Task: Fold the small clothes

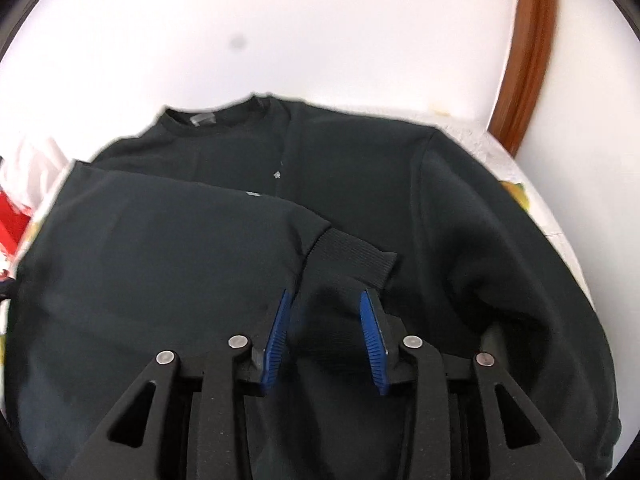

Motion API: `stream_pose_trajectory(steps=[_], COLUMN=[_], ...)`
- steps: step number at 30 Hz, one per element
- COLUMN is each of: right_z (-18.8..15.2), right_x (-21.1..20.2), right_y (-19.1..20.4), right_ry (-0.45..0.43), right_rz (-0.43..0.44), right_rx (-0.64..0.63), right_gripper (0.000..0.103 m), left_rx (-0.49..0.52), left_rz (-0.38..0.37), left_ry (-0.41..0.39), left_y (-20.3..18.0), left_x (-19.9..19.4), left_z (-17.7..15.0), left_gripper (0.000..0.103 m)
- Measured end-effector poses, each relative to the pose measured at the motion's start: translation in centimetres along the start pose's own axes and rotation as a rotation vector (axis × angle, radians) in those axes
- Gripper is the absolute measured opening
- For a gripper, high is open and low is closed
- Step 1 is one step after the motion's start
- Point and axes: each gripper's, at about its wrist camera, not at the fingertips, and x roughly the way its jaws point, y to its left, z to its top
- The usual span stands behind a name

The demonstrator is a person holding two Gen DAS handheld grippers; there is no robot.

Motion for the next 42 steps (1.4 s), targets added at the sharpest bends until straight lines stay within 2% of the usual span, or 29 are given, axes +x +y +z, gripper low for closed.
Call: stream_pose_trajectory(steps=[2, 5, 8, 11, 13, 15, 18, 20, 22, 24, 26, 28, 31, 34, 38, 42], right_z=[-1.1, -3.8, -7.4, -11.2, -13.6, -15.8, -17.5, -17.8, -17.7, -17.4, -16.9, -16.4, -15.0, -12.1, -6.2, -0.7], right_x=[-2.6, -6.3, -9.3, -11.1, -11.6, -11.7, -11.2, -10.4, -10.1, -10.1, -9.9, -9.8, -10.9, -14.0, -17.6, -18.2], right_y=[-2.1, -7.0, -12.5, -17.1, -19.4, -21.2, -22.3, -22.6, -22.7, -23.3, -23.3, -22.7, -22.1, -20.1, -13.9, -6.8], right_ry=[-0.036, -0.072, -0.067, -0.016, 0.023, 0.057, 0.068, 0.074, 0.047, 0.035, 0.030, 0.038, 0.006, -0.088, -0.223, -0.300], right_rz=[-0.038, -0.159, -0.280, -0.402, -0.429, -0.415, -0.406, -0.413, -0.412, -0.398, -0.417, -0.460, -0.463, -0.431, -0.311, -0.189], right_rx=[0.028, 0.083, 0.143, 0.188, 0.221, 0.266, 0.290, 0.283, 0.277, 0.282, 0.259, 0.204, 0.212, 0.187, 0.085, -0.003], right_gripper=[0.058, 0.071, 0.074, 0.075, 0.075, 0.075, 0.075, 0.075, 0.071, 0.054, 0.026, 0.017, 0.013, 0.013, 0.013, 0.013], left_rx=[0.006, 0.007, 0.000, -0.006, -0.009, -0.029, -0.053, -0.061, -0.059, -0.061, -0.064, -0.056, -0.016, -0.003, 0.019, 0.037], left_rz=[-0.018, -0.037, -0.074, -0.094, -0.091, -0.076, -0.059, -0.021, 0.014, 0.037, 0.048, 0.046, 0.071, 0.078, 0.069, 0.079], left_ry=[-0.004, -0.021, -0.032, -0.034, -0.034, -0.024, 0.009, 0.025, 0.026, 0.027, 0.039, 0.041, 0.031, 0.023, 0.000, -0.006], left_y=[-0.8, -1.8, -2.9, -4.0, -4.3, -4.2, -3.6, -3.1, -2.7, -2.3, -1.8, -1.6, -1.5, -1.3, -1.1, -0.8], left_x=[-1.0, -2.2, -3.3, -4.0, -4.2, -4.3, -4.1, -4.2, -4.4, -4.6, -4.6, -4.5, -4.4, -4.1, -3.9, -3.5], left_z=[-0.6, -1.4, -2.3, -3.3, -4.0, -5.0, -6.3, -7.2, -7.9, -8.3, -8.7, -8.9, -9.1, -9.2, -9.3, -9.4], left_gripper=[0.047, 0.054, 0.059, 0.060, 0.060, 0.060, 0.060, 0.060, 0.060, 0.060, 0.060, 0.060, 0.060, 0.060, 0.060, 0.060])
